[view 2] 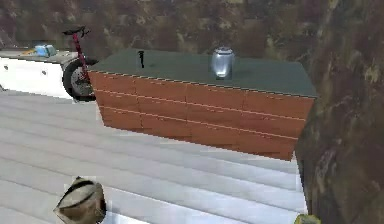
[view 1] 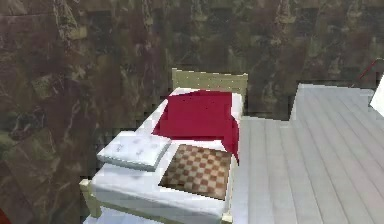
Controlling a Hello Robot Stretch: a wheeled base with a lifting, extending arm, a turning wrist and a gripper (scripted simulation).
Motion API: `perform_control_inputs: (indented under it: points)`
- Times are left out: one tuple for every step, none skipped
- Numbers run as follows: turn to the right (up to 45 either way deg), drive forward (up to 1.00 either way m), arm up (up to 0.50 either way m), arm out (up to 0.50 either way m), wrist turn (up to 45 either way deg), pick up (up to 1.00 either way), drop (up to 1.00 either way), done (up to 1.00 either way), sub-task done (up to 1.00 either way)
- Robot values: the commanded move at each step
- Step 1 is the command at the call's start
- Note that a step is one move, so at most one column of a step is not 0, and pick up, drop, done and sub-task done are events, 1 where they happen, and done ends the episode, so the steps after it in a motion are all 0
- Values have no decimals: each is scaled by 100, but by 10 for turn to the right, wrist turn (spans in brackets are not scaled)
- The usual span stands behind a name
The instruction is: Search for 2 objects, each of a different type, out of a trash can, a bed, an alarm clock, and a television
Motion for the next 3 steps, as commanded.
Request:
perform_control_inputs:
  points:
    - [0, 0, 0, 0, 0, 0, 0, 0, 100]
    - [450, 0, 0, 0, 0, 0, 0, 0, 0]
    - [360, 0, 0, 0, 0, 0, 0, 0, 0]
